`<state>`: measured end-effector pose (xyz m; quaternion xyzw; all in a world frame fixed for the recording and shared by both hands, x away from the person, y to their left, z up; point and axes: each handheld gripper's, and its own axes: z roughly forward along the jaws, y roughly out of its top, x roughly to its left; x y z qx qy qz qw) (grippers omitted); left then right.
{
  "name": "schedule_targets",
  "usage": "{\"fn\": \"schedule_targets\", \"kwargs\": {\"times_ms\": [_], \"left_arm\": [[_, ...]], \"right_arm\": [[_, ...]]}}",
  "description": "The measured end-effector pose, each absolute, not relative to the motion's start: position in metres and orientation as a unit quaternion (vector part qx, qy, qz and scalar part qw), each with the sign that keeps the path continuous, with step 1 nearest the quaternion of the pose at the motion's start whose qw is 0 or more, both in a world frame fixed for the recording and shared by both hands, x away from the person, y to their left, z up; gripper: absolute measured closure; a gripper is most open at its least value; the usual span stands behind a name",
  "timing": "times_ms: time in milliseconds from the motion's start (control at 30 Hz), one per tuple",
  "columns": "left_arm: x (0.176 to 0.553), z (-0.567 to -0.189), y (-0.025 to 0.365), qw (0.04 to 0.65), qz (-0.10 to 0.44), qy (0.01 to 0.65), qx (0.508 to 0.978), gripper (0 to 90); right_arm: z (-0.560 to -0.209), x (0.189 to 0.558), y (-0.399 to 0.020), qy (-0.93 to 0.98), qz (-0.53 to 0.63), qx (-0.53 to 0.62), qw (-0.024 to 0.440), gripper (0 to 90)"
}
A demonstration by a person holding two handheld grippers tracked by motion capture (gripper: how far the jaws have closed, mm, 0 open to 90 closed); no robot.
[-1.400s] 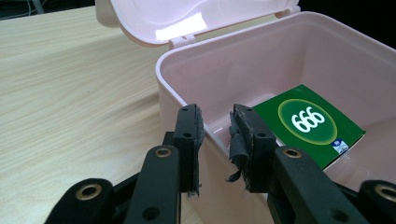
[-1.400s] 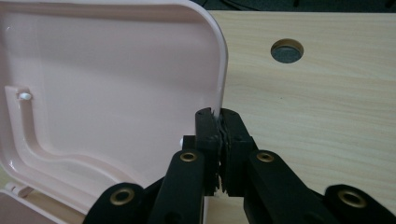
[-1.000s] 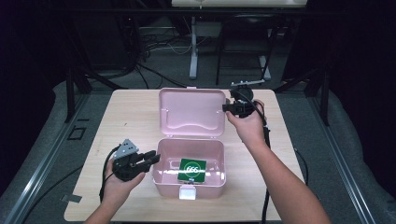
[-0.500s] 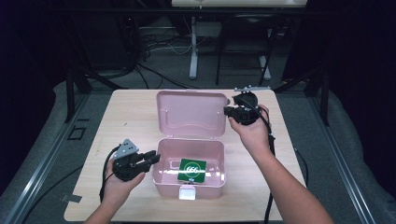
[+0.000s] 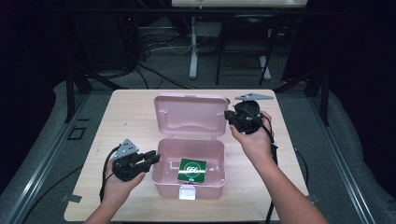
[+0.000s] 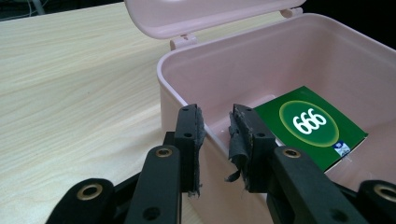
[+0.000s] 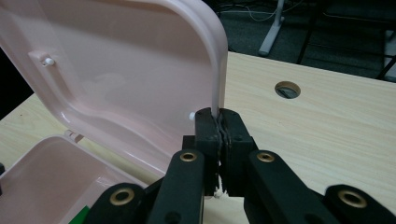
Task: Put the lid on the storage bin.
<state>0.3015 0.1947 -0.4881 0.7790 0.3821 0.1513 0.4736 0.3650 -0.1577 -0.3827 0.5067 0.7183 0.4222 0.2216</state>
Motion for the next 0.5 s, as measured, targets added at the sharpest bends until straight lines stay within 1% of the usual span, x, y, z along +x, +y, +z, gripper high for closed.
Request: {"fn": "schedule_targets", "kwargs": {"times_ms": [233,400,500], "left_arm": [[0.302,-0.488,0.195,0.474,0.152,0.382,0.779,72.4],[0.301,-0.488,0.194,0.473,0.154,0.382,0.779,72.4],[0.301,-0.488,0.195,0.473,0.154,0.382,0.779,72.4]], "right_arm": [[-0.385,0.346,-0.155,0.718,0.425,0.492,0.249,87.7],[-0.388,0.338,-0.156,0.711,0.436,0.488,0.255,87.6],[-0.389,0.331,-0.151,0.712,0.429,0.483,0.275,87.7]]}}
